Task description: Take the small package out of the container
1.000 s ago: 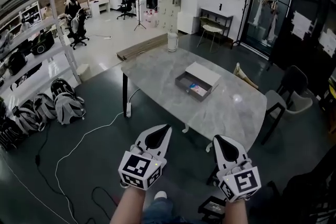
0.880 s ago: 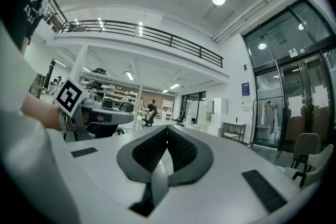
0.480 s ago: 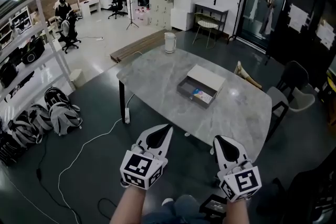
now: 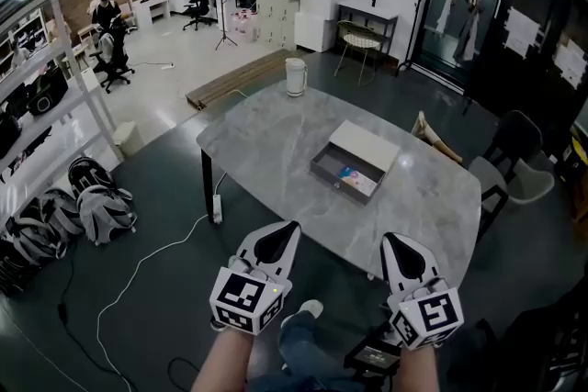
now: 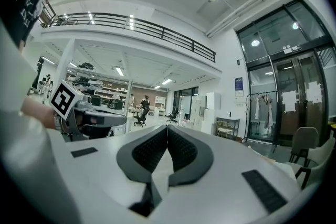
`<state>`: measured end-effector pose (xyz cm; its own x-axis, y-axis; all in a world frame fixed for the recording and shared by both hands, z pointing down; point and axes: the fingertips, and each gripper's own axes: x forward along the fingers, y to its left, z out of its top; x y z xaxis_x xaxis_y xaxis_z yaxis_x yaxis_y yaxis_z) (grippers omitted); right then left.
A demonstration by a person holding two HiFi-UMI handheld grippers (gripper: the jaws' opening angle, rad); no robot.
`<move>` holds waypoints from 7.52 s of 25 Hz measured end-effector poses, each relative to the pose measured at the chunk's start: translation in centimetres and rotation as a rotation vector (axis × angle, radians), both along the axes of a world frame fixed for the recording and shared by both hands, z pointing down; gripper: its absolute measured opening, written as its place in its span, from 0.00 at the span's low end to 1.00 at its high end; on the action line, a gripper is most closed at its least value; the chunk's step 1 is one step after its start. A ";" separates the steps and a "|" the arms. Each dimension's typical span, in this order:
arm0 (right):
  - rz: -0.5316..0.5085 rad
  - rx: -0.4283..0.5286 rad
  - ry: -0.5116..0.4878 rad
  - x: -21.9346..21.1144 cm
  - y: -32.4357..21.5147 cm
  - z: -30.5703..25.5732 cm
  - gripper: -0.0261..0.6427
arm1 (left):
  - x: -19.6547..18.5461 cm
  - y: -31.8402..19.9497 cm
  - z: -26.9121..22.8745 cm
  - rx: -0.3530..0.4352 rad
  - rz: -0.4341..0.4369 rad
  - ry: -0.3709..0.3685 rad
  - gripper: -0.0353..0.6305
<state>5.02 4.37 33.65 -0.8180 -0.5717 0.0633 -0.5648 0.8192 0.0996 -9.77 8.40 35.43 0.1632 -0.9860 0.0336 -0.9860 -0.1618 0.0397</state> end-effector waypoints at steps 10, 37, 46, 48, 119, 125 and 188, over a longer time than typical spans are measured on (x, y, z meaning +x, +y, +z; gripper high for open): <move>0.037 -0.049 -0.008 -5.2 -10.8 2.3 0.08 | -4.6 -11.1 1.6 -0.028 0.050 -0.005 0.07; 0.332 -0.143 -0.039 -1.6 -27.7 5.4 0.08 | -2.4 -31.9 7.7 -0.344 0.419 0.132 0.38; 0.440 -0.233 -0.022 -0.4 -30.6 8.1 0.08 | -1.3 -35.0 14.2 -0.653 0.555 0.178 0.39; 0.460 -0.239 -0.015 -0.1 -31.4 8.2 0.08 | -1.0 -35.3 15.8 -0.724 0.599 0.198 0.41; 0.543 -0.325 -0.025 2.3 -33.1 11.0 0.08 | 6.1 -33.8 19.9 -0.786 0.870 0.275 0.28; 0.530 -0.305 -0.027 2.2 -33.3 10.1 0.08 | 6.0 -33.8 19.7 -0.953 0.869 0.478 0.29; 0.615 -0.169 -0.065 -0.8 -30.0 5.0 0.08 | -15.8 -39.0 4.6 -0.263 0.410 0.592 0.20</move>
